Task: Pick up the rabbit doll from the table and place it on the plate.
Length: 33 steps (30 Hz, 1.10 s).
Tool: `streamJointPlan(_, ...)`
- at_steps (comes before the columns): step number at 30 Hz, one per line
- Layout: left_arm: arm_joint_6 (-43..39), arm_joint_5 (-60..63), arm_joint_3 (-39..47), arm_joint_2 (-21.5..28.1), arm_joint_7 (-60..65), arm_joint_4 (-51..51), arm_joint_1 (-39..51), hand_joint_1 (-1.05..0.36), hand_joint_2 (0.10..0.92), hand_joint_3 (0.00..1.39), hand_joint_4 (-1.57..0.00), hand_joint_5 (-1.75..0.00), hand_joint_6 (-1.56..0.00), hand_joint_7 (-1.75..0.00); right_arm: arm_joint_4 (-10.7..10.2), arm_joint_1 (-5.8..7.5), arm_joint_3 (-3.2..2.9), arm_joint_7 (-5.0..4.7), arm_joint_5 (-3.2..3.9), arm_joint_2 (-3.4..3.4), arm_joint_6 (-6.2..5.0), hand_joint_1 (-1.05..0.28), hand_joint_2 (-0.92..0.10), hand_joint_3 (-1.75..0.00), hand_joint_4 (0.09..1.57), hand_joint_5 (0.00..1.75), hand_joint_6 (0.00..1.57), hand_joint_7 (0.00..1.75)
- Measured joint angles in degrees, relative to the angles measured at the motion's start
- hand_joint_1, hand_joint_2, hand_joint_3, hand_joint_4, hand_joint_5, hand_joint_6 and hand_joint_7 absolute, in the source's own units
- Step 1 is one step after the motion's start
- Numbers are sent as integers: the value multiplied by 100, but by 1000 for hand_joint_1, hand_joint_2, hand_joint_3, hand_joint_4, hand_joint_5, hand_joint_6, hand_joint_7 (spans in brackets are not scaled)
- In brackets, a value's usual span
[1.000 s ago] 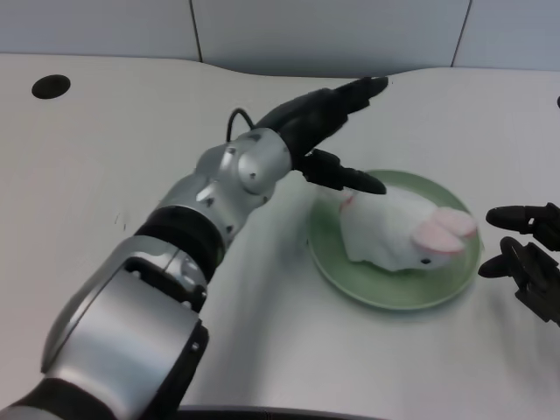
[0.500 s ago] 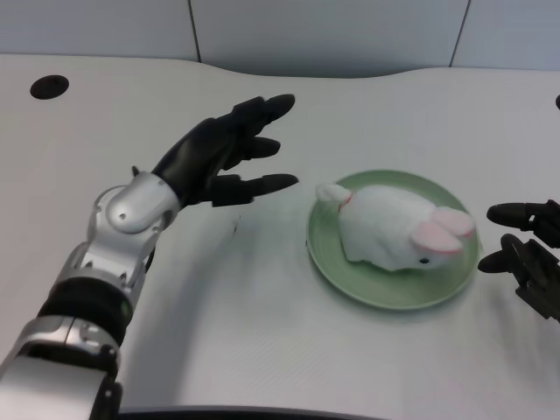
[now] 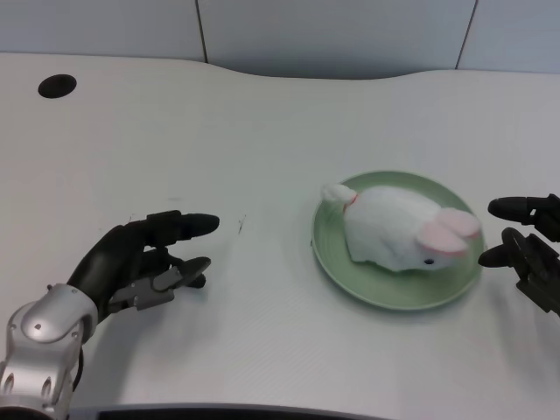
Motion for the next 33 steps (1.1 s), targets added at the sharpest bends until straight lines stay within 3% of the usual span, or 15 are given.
streamJointPlan(2,241,78,-17,57,132,-71,86,-520,921,445,-569,-1584,-620,-942,-2,0,-1,-2,-14,-15,0,-332,-921,-499,341,1452,352,1032)
streamJointPlan(4,383,246,-71,145,279,-116,183,-529,921,467,-605,-1636,-639,-1043,-1,0,-7,-1,-19,-42,0,-335,-921,-497,346,1462,355,1036)
streamJointPlan(8,396,363,-141,218,351,-138,236,-527,921,547,-652,-1740,-583,-1358,66,-32,-64,48,3,-56,-3,-336,-921,-488,347,1475,365,1048)
streamJointPlan(13,458,129,-34,163,349,114,108,-512,921,523,-773,-1746,-557,-1682,162,-101,-152,107,12,-104,8,-315,-921,-507,317,1464,347,1043)
streamJointPlan(20,446,96,-45,136,350,524,-205,-492,921,513,-856,-1746,-598,-1746,444,-334,-186,133,13,-140,-7,-298,-921,-518,341,1479,338,1041)
streamJointPlan(24,329,95,-41,141,349,818,-371,-519,921,503,-881,-1746,-623,-1746,495,-385,-185,79,-2,-140,-6,-301,-921,-517,338,1485,335,1045)
streamJointPlan(33,164,93,-40,143,348,1087,-489,-523,921,504,-859,-1746,-600,-1746,613,-459,-187,114,1,-148,-20,-300,-921,-501,340,1483,335,1048)
